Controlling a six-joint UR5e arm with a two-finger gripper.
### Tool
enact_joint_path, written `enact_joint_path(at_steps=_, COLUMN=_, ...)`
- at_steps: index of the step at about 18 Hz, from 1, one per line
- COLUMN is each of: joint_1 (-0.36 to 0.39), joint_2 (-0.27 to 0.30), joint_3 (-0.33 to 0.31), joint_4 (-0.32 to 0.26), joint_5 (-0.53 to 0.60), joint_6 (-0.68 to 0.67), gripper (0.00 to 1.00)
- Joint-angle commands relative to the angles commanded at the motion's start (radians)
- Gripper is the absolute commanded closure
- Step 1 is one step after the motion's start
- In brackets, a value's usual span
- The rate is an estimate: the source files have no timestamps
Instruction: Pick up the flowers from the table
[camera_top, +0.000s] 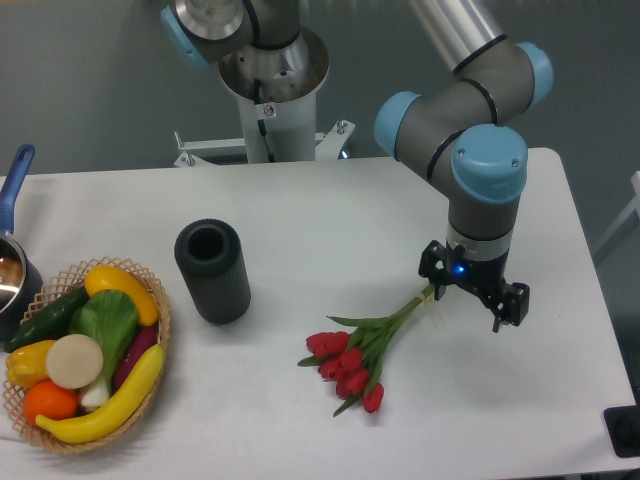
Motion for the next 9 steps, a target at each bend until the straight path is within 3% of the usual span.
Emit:
enact_joint_path(at_steps=4, joint_1=-0.002, joint_2=-0.002, joint_3=-0.032, joint_4=0.011, joint_5=-0.021, joint_6=-0.018, gripper=0.00)
enact_joint_path(at_steps=7, joint_1=-0.003, joint_2=-0.003, joint_3=-0.070, joint_4=0.081, joint_5=-0.035, joint_6=-0.020, gripper=0.00)
enact_joint_path(at_steps=9, joint_1=-0.006, joint_2=-0.005, joint_3=-0.086, joint_4=0.092, joint_5=-0.034, joint_6=-0.012, gripper=0.00)
